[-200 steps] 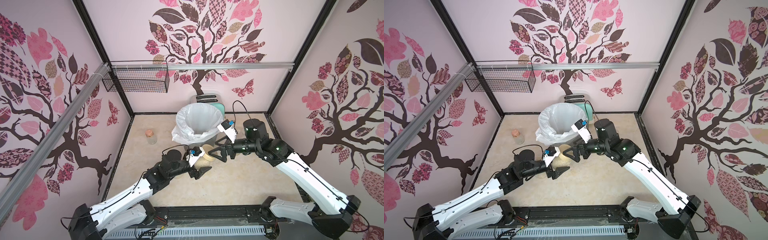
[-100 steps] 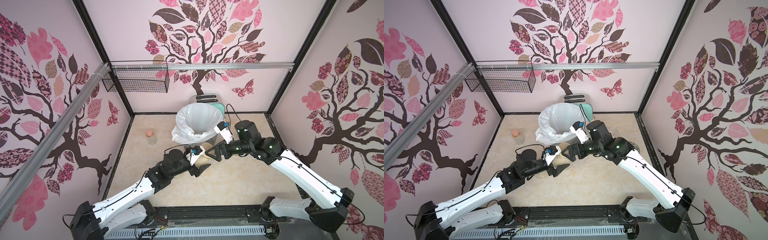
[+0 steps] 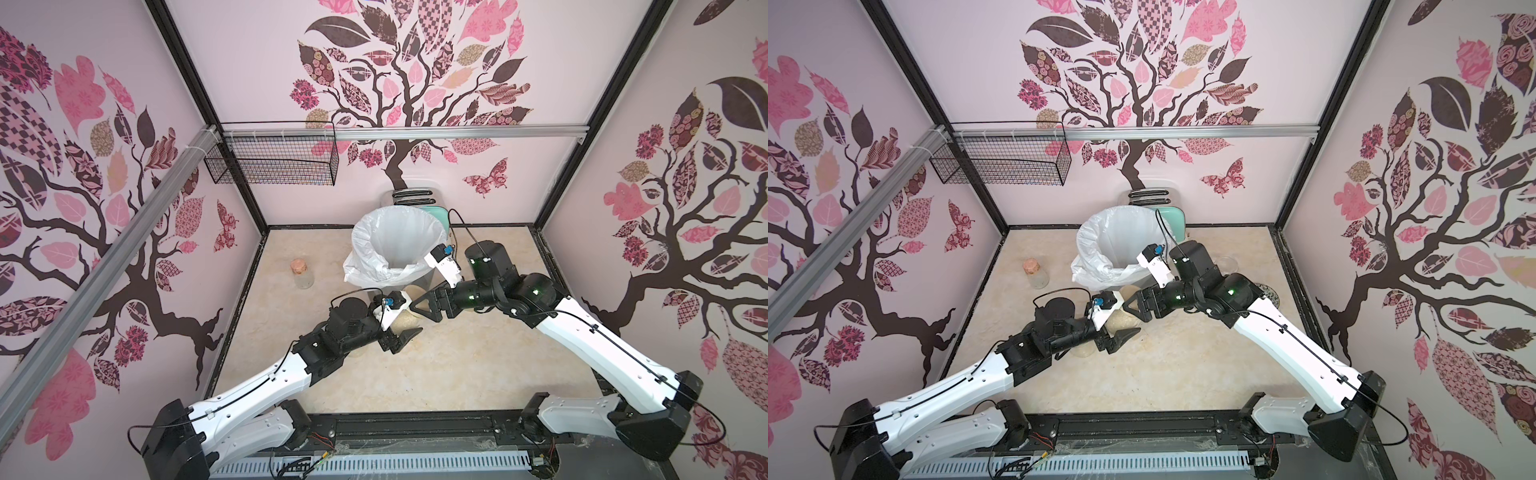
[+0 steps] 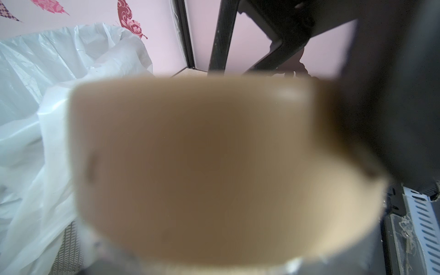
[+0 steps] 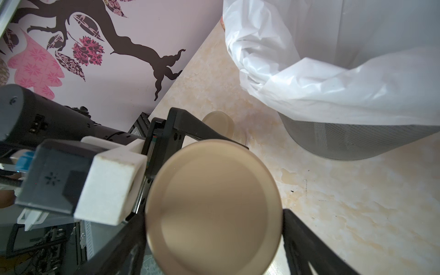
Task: Empty moldy rice from jars
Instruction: Unscrew the lid from the jar.
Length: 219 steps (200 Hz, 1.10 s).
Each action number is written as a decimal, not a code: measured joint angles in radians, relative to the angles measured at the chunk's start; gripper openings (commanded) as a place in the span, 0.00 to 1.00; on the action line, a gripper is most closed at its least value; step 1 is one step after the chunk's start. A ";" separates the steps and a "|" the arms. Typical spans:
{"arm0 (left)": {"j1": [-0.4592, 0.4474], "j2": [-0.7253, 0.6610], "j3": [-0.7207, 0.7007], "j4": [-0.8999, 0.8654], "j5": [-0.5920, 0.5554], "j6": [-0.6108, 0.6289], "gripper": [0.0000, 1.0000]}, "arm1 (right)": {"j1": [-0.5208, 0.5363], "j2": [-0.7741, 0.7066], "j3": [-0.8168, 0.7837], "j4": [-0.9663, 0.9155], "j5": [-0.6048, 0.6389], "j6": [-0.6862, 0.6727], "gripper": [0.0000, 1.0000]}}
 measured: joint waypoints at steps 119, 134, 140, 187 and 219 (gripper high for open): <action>0.000 0.009 0.008 -0.004 0.032 -0.008 0.66 | 0.000 0.005 -0.039 0.040 -0.031 -0.052 0.70; 0.000 0.008 0.008 -0.005 0.035 -0.011 0.66 | 0.000 0.003 -0.039 0.040 -0.029 -0.058 0.64; 0.000 0.007 0.008 -0.005 0.038 -0.013 0.66 | 0.000 0.000 -0.042 0.042 -0.029 -0.061 0.64; 0.002 -0.041 0.010 -0.056 0.153 -0.042 0.66 | 0.000 -0.083 -0.136 0.123 -0.131 -0.212 0.65; 0.018 -0.081 0.033 -0.121 0.274 -0.074 0.66 | -0.014 -0.106 -0.156 0.151 -0.259 -0.357 0.66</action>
